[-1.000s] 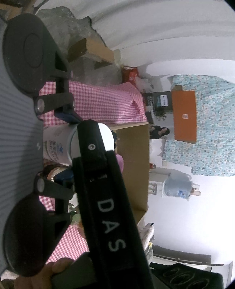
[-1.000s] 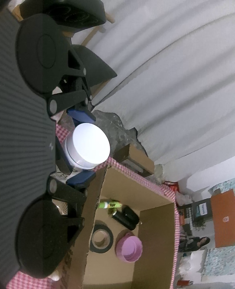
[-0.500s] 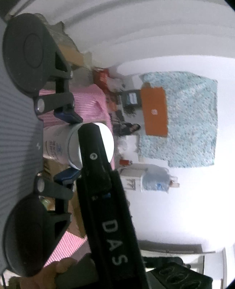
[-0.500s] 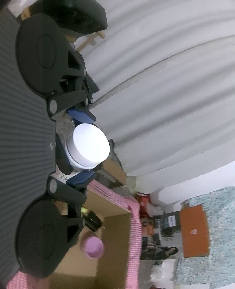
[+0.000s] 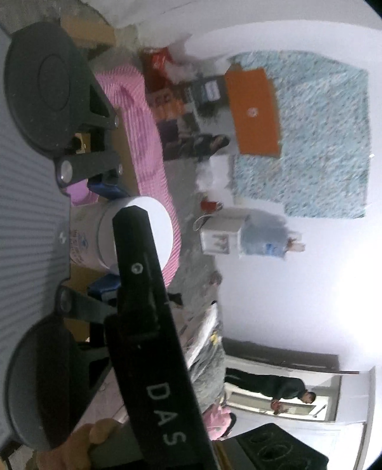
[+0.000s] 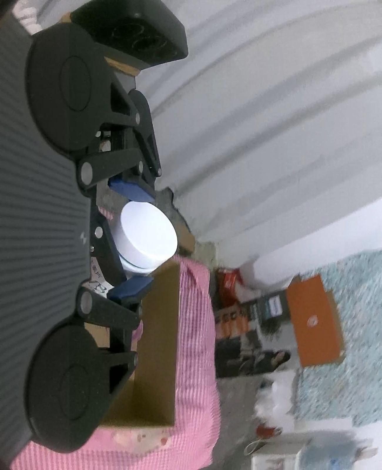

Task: Organize rigid objects

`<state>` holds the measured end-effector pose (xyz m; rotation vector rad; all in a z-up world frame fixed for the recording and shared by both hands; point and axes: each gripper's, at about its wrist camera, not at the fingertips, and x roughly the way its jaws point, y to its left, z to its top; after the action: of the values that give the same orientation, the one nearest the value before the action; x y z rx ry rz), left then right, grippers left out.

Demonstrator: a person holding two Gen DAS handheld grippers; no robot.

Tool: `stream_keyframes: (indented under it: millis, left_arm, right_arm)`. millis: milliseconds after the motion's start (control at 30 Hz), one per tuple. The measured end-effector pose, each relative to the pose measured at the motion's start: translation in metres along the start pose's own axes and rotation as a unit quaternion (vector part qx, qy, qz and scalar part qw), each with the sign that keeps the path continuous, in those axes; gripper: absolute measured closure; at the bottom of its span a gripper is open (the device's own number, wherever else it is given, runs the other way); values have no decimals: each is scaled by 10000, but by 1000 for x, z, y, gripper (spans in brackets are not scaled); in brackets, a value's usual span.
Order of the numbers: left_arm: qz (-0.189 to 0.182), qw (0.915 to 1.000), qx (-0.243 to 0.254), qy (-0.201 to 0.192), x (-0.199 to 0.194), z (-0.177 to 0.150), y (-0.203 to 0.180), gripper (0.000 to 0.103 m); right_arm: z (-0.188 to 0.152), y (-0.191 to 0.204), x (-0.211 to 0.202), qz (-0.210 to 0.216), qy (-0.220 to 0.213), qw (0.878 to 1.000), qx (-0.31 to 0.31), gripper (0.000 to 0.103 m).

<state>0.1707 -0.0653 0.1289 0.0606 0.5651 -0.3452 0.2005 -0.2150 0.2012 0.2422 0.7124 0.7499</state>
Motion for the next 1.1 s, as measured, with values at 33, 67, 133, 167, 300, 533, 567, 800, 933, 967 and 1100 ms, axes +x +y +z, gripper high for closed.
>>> stream_keyframes:
  millis: [33, 67, 133, 167, 300, 533, 567, 800, 933, 967, 1100]
  left_arm:
    - [-34, 10000, -6, 82, 11, 2, 0, 49]
    - [-67, 9998, -24, 170, 24, 4, 1, 49]
    - [-144, 9991, -85, 383, 50, 7, 3, 49]
    - [-164, 9987, -124, 472, 60, 7, 5, 49]
    - [-182, 9959, -195, 867, 108, 9, 11, 49]
    - [-223, 9888, -499, 1385, 175, 11, 30, 49]
    - [-223, 9880, -539, 1433, 181, 12, 30, 49]
    - [-214, 9819, -680, 1757, 208, 4, 36, 49]
    - [-218, 9807, -666, 1824, 215, 3, 37, 49]
    - [-218, 9804, -681, 1836, 215, 3, 37, 49]
    - [-201, 9800, -651, 1871, 217, 3, 35, 47]
  right_arm:
    - [2, -11, 2, -32, 41, 9999, 91, 47]
    - [4, -23, 6, -62, 87, 9998, 171, 47]
    - [9, -49, 15, -115, 192, 9992, 325, 47]
    - [8, -58, 20, -137, 244, 9988, 394, 47]
    - [13, -101, 50, -190, 491, 9967, 624, 47]
    - [22, -154, 104, -339, 840, 9930, 759, 48]
    - [24, -160, 114, -371, 886, 9924, 771, 48]
    - [21, -185, 150, -451, 1138, 9895, 774, 48]
    - [18, -189, 159, -408, 1194, 9891, 766, 47]
    - [17, -189, 161, -408, 1186, 9892, 757, 47]
    - [18, -190, 163, -461, 1199, 9891, 721, 46]
